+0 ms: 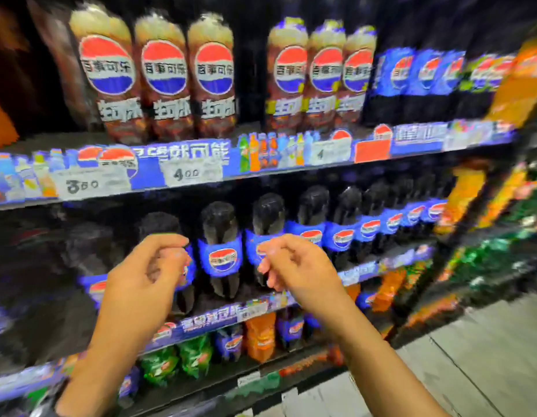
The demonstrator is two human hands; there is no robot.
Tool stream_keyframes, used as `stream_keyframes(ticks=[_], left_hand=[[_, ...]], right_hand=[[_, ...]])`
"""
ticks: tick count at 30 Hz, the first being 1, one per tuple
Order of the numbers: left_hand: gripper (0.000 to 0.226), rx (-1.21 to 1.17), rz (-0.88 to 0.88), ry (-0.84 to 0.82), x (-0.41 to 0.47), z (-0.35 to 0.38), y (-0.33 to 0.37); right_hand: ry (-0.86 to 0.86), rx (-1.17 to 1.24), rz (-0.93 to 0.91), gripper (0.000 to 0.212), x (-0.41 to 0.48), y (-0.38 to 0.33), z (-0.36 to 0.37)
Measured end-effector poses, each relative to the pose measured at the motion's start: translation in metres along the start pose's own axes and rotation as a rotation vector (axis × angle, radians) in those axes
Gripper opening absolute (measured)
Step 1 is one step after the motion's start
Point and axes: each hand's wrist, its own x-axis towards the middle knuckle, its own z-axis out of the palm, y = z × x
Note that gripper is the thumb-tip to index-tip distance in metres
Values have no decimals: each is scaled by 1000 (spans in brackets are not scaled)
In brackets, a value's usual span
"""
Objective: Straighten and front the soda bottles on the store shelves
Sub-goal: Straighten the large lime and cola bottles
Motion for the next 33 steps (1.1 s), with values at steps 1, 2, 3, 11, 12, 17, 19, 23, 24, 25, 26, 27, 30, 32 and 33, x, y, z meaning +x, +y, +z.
stream_keyframes(ticks=[1, 2, 3, 11, 12, 17, 19, 23, 24, 25, 26, 27, 30, 32, 33], left_hand=[[21, -13, -6, -34, -2, 15, -1], [21, -12, -11, -70, -6, 32, -2], [20, -16, -17, -102, -10, 48, -3], [24, -82, -69, -276, -33, 182, 6], [24, -70, -73, -293, -36, 204, 7], [22, -64, -181, -386, -56, 320, 10], [19, -50, -236, -428, -65, 366, 12], [16, -10, -321, -525, -80, 461, 19], [15, 27, -317, -576, -82, 478, 20], [12, 58, -314, -626, -84, 499, 21], [9, 82, -318, -659, -85, 518, 22], [8, 102, -321, -684, -85, 538, 24], [13, 160, -313, -735, -83, 591, 27], [11, 198, -288, -763, -82, 626, 30], [10, 208, -271, -777, -82, 643, 32]], right_hand=[[40, -1, 25, 17, -6, 2, -14], [81, -14, 42, 17, -11, 5, -29], [117, -30, 52, 17, -16, 7, -44], [349, -26, 149, 21, -49, 47, -174], [369, -33, 171, 20, -52, 56, -195], [369, -118, 333, 21, -73, 113, -303], [355, -120, 407, 21, -83, 134, -349], [244, -283, 518, 26, -104, 170, -451], [222, -319, 545, 26, -108, 175, -470], [202, -336, 574, 26, -113, 179, -493], [178, -347, 601, 24, -117, 183, -513], [157, -359, 627, 23, -120, 186, -533], [152, -395, 664, 21, -121, 192, -584], [185, -398, 672, 22, -116, 198, -616], [197, -400, 675, 23, -113, 201, -631]])
